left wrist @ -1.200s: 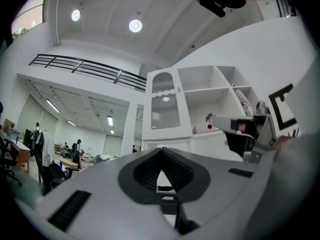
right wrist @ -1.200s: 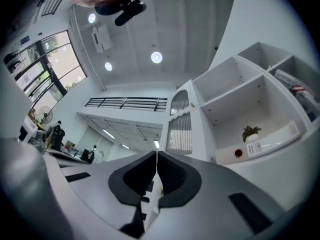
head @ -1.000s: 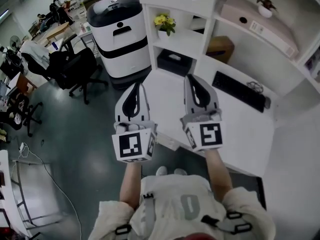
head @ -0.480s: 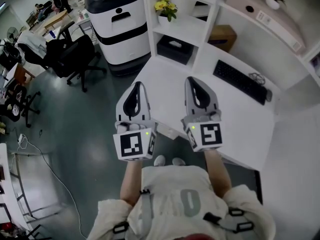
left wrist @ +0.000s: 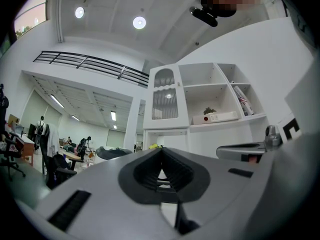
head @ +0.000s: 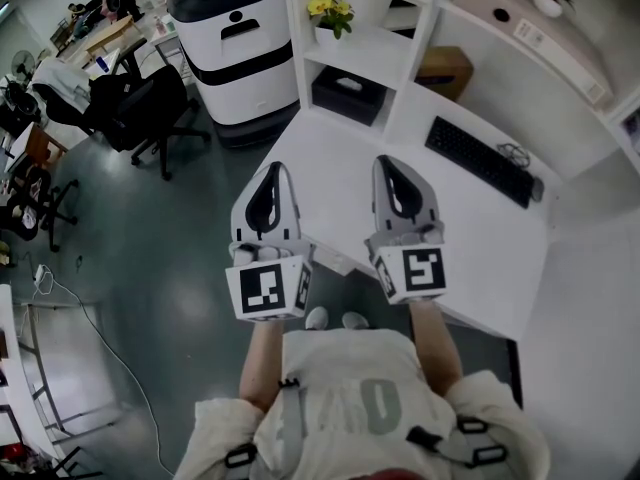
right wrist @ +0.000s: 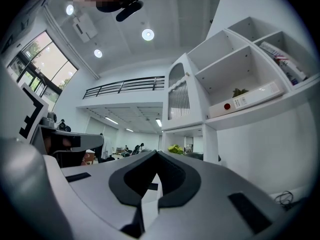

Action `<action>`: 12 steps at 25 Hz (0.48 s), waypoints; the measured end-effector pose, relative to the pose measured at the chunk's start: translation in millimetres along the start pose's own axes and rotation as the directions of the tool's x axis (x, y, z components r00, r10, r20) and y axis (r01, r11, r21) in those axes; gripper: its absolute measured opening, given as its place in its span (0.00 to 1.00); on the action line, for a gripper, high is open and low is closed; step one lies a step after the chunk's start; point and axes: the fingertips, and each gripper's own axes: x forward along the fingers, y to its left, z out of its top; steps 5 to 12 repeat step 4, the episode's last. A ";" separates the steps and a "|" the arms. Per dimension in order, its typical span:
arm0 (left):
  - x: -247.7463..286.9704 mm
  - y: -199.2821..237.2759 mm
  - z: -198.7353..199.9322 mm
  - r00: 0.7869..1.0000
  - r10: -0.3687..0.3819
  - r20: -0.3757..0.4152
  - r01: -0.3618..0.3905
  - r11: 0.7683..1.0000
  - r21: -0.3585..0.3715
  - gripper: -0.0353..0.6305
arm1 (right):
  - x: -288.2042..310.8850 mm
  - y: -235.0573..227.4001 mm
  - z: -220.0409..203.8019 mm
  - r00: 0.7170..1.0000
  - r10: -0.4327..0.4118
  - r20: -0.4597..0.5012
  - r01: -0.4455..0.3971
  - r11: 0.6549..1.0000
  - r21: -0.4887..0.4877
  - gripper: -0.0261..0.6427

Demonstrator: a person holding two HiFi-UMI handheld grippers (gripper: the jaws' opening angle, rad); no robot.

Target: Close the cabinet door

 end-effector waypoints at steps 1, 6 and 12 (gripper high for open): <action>-0.2 0.1 -0.3 1.000 0.001 -0.002 -0.001 1.000 0.000 0.06 | -0.3 -1.3 0.2 1.000 -0.002 0.001 0.002 1.000 0.001 0.05; -1.3 0.0 -2.6 1.000 0.007 -0.009 -0.007 1.000 -0.003 0.06 | -1.9 -4.2 -1.1 1.000 -0.004 0.000 0.004 1.000 0.003 0.05; -1.3 0.0 -2.6 1.000 0.007 -0.009 -0.007 1.000 -0.003 0.06 | -1.9 -4.2 -1.1 1.000 -0.004 0.000 0.004 1.000 0.003 0.05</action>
